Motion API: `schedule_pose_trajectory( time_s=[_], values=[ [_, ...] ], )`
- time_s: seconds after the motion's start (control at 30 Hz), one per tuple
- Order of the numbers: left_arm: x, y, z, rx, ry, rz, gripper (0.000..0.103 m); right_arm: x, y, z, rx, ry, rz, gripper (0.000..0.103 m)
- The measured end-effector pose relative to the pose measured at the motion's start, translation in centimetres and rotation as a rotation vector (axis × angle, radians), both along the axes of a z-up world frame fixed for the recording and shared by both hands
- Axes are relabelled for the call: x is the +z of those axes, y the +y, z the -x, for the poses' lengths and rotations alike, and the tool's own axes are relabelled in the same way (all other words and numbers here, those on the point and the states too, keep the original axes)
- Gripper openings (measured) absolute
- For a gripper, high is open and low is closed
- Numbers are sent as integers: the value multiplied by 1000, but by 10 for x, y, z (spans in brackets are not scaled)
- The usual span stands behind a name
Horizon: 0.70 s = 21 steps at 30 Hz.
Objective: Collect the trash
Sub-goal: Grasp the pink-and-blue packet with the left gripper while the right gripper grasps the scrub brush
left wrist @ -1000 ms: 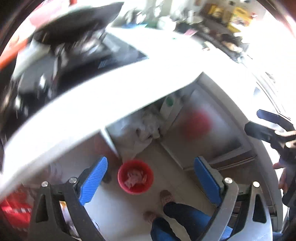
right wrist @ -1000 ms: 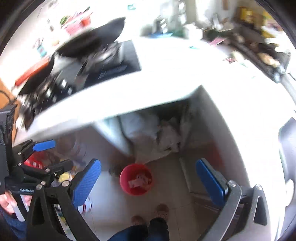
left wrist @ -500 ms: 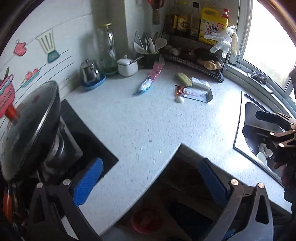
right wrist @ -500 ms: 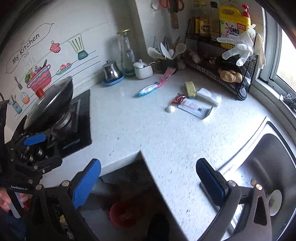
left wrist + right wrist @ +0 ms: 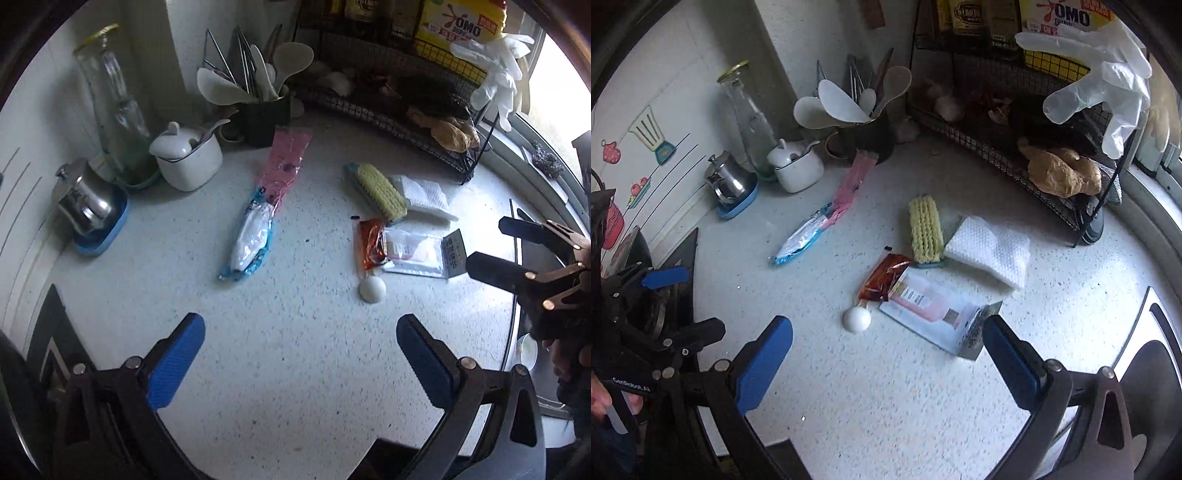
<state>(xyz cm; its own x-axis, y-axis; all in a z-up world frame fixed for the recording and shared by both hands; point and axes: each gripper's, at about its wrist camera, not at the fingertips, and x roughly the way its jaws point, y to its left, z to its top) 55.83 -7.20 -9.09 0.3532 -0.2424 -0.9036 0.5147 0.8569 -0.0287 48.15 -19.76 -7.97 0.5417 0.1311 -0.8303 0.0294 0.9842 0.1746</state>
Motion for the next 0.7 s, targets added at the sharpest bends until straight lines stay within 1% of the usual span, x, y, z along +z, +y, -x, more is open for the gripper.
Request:
schedule_pose_trajectory(
  time_s=[0.2, 0.33, 0.57, 0.7],
  values=[
    [-22, -19, -64, -28, 40, -26, 103, -24, -18, -50, -23, 71, -12, 102],
    [-39, -24, -96, -34, 70, -33, 103, -37, -26, -74, -26, 111, -7, 103],
    [-70, -32, -131, -64, 111, -65, 103, -54, -39, -97, -51, 156, -4, 103],
    [-84, -35, -143, -51, 123, -82, 103, -59, -42, -100, -38, 169, -7, 103]
  ],
)
